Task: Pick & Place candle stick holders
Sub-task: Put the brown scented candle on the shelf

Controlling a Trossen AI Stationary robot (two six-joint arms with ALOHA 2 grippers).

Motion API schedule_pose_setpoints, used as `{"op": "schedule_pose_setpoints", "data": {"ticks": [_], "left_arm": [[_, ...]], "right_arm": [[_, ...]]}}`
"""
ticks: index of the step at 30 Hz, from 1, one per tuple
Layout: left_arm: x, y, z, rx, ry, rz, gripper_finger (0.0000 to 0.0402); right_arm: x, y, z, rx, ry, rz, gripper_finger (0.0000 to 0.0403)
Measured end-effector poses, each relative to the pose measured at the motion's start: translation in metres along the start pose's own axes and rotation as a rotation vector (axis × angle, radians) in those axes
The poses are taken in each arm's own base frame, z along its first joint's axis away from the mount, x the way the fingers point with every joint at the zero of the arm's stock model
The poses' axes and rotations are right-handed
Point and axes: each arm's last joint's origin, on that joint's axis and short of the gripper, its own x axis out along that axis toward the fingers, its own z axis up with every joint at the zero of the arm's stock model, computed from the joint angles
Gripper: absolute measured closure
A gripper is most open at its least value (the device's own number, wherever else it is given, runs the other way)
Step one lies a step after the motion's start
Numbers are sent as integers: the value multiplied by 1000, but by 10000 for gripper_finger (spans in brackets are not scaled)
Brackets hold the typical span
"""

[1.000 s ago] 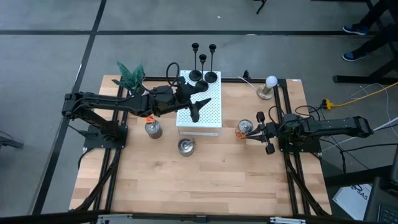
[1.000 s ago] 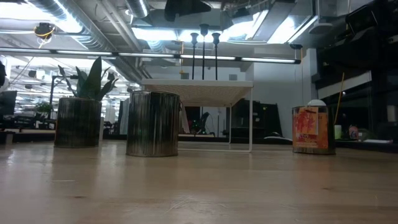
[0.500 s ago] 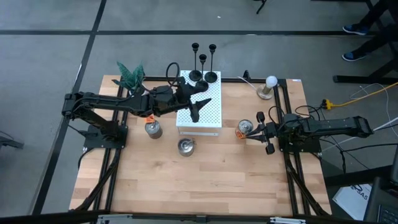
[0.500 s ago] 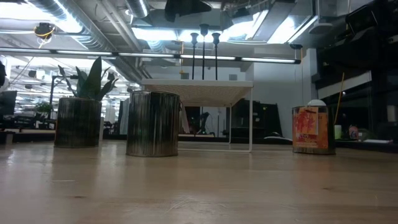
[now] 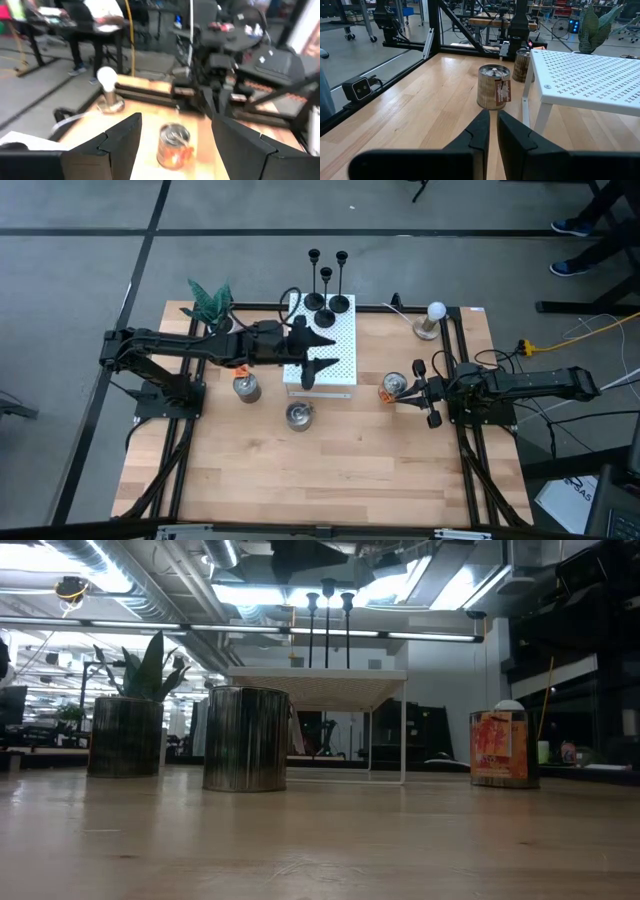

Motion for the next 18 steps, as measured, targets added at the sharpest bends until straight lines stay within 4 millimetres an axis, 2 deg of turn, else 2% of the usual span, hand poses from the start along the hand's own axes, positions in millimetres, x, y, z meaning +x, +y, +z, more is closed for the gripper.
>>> {"op": "schedule_pose_setpoints", "data": {"ticks": [12,18], "left_arm": [[-4,-8,-23,47,251,-163,162],[-12,-12,-33,87,378,-256,162]], "right_arm": [[0,0,0,0,0,0,363],[0,0,0,0,0,0,363]]}}
